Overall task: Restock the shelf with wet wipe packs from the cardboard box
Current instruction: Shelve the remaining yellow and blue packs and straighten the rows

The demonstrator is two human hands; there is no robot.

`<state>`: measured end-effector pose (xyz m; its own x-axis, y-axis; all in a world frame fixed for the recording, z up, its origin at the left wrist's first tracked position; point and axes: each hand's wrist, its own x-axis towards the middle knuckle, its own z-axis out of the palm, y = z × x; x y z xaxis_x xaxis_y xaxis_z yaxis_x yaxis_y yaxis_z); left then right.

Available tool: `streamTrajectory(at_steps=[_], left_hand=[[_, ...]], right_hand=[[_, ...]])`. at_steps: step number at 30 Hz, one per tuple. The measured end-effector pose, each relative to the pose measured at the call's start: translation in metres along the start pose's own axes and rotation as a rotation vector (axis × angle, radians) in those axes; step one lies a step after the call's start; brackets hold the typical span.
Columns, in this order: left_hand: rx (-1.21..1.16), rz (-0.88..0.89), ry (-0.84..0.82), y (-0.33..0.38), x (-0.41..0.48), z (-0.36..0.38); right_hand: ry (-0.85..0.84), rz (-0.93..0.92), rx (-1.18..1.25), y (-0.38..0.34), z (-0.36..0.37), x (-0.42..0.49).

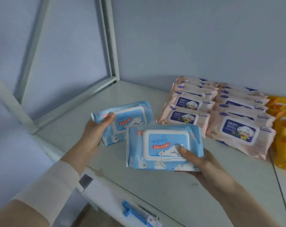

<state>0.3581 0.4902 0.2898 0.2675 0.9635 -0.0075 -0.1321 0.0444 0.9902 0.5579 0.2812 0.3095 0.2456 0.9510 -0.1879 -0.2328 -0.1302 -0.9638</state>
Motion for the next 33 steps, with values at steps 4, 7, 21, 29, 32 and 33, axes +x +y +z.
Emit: streamTrajectory(at_steps=[4,7,21,29,32,33], left_hand=[[0.034,0.004,-0.112,-0.004,0.09,-0.004],[0.044,-0.01,-0.277,-0.007,0.156,0.0],[0.409,0.083,-0.75,-0.019,0.35,0.113],[0.634,0.058,-0.731,0.005,0.364,0.13],[0.7,0.126,-0.652,0.02,0.361,0.121],[0.744,0.193,-0.599,0.025,0.359,0.117]], right_hand=[[0.045,-0.074,-0.048,-0.007,0.015,0.071],[0.098,-0.083,-0.073,-0.01,0.022,0.121],[0.567,-0.081,-0.622,-0.024,0.026,0.269],[0.792,-0.136,-1.061,-0.031,0.027,0.298],[0.8,-0.021,-1.24,-0.041,0.027,0.308],[0.788,0.013,-1.276,-0.046,0.027,0.309]])
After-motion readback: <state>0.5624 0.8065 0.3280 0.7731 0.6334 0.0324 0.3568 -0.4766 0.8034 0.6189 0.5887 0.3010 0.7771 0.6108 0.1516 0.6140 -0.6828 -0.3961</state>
